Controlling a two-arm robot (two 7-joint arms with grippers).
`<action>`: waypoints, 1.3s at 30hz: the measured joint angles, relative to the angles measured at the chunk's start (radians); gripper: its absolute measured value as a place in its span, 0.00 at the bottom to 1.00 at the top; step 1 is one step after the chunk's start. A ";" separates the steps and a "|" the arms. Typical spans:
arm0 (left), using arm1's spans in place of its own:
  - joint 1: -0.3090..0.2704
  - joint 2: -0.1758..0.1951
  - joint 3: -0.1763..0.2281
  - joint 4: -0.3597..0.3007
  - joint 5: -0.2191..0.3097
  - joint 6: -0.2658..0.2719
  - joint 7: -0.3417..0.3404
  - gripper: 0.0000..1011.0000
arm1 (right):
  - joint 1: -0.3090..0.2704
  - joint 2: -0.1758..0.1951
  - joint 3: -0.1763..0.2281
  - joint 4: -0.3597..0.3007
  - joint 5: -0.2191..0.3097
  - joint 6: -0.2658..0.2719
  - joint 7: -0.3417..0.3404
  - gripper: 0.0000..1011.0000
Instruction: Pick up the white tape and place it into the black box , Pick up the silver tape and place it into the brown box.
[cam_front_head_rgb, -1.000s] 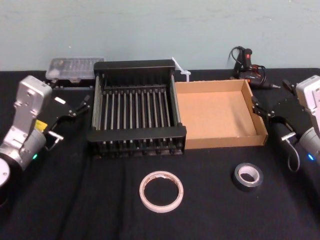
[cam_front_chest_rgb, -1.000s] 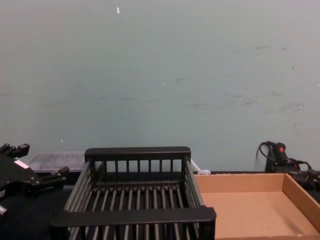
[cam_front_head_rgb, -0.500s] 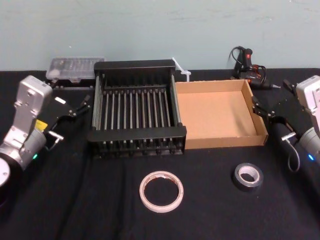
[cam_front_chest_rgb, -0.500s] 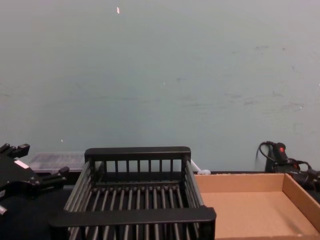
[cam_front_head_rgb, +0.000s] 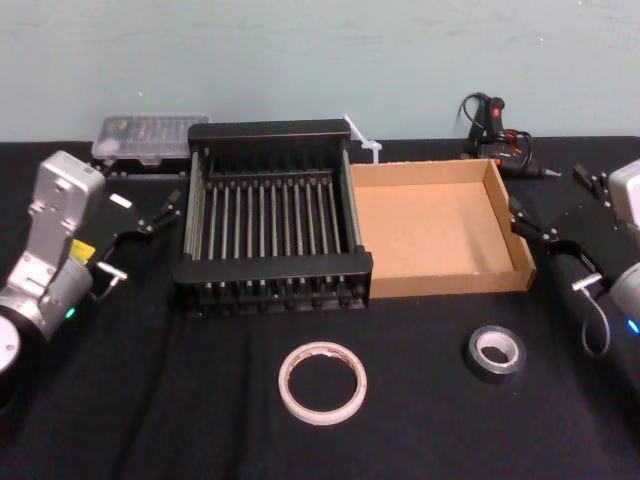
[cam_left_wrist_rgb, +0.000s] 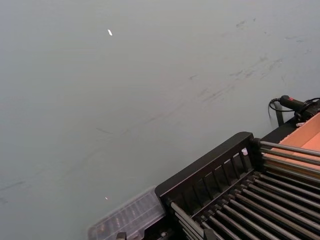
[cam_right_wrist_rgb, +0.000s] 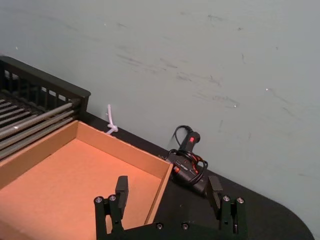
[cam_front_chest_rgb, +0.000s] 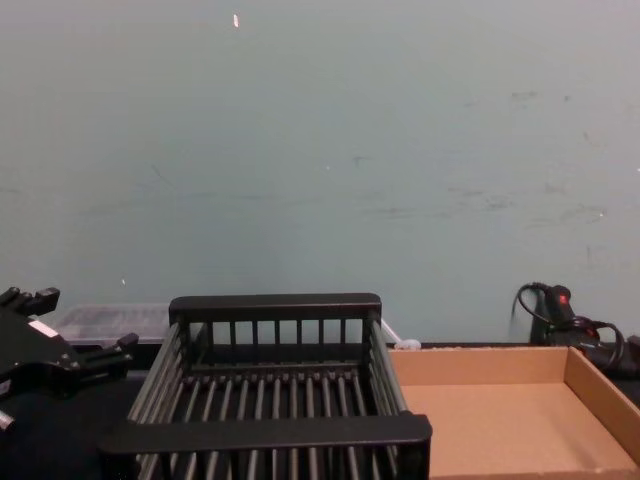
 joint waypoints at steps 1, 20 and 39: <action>0.000 0.000 0.000 0.000 0.000 0.000 0.000 0.99 | -0.009 0.003 0.006 -0.012 0.006 0.006 0.002 0.99; 0.000 0.000 0.000 0.000 0.000 0.000 0.000 0.99 | -0.243 0.098 0.152 -0.261 0.163 0.140 0.079 0.99; 0.000 0.000 0.000 0.000 0.000 0.000 0.000 0.99 | -0.362 0.149 0.225 -0.348 0.236 0.274 0.174 0.99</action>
